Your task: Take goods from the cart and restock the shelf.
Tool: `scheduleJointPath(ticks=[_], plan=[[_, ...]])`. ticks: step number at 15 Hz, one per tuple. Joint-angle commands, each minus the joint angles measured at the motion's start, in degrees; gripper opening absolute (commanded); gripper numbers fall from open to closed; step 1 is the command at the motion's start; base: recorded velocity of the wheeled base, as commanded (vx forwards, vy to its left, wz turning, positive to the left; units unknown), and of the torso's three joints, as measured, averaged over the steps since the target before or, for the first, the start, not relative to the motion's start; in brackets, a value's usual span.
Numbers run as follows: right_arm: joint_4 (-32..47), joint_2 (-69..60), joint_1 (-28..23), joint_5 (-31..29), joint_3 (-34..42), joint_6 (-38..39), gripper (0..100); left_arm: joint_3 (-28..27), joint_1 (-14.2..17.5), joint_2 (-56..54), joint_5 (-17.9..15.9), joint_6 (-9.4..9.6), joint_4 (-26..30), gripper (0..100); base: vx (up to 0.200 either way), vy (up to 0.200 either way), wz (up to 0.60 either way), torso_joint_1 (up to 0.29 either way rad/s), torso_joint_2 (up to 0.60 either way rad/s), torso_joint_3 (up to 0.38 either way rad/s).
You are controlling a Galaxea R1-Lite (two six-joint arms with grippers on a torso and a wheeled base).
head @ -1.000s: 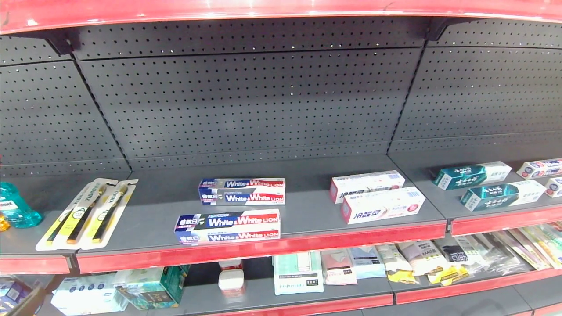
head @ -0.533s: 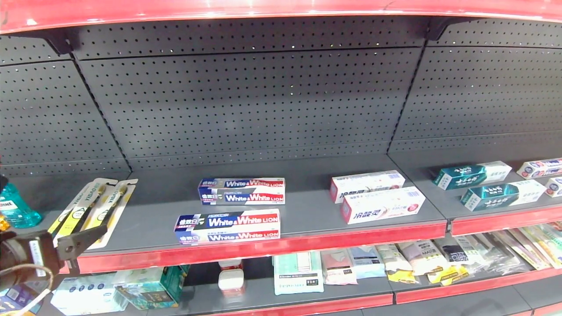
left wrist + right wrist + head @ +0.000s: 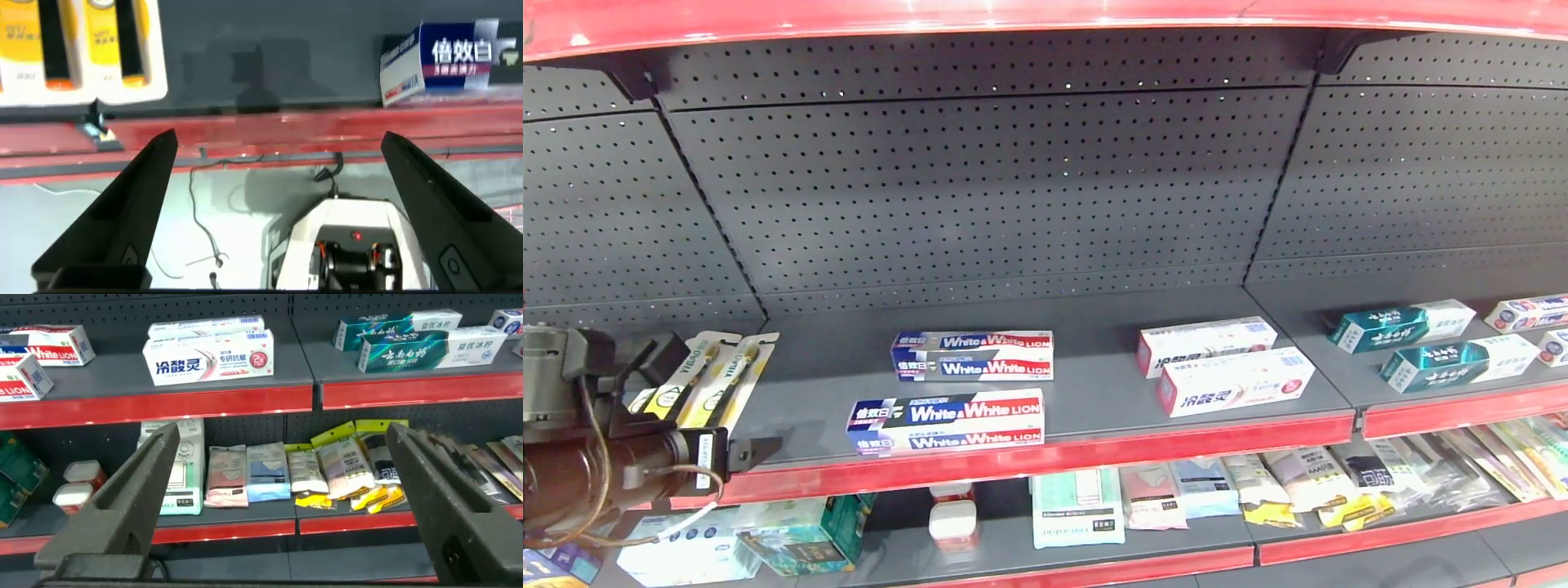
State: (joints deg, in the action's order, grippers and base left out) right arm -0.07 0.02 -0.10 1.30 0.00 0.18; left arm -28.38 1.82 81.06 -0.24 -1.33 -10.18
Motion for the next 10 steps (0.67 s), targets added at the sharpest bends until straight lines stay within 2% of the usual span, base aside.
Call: scheduleJointPath(ticks=[1,6,10], plan=[[-0.01,-0.02,0.01,0.01,0.00,-0.01,100,0.17,-0.15,4.29,0.07,0.10,-1.25,100,0.000,0.000,0.00,0.000,0.00,0.000],[-0.01,-0.02,0.01,0.01,0.00,-0.01,100,0.08,-0.32,9.91,0.07,0.10,-7.66,100,0.000,0.000,0.00,0.000,0.00,0.000],[-0.01,-0.02,0.01,0.01,0.00,-0.01,100,0.08,-2.08,12.90,0.07,-0.08,-11.27,100,0.000,0.000,0.00,0.000,0.00,0.000]])
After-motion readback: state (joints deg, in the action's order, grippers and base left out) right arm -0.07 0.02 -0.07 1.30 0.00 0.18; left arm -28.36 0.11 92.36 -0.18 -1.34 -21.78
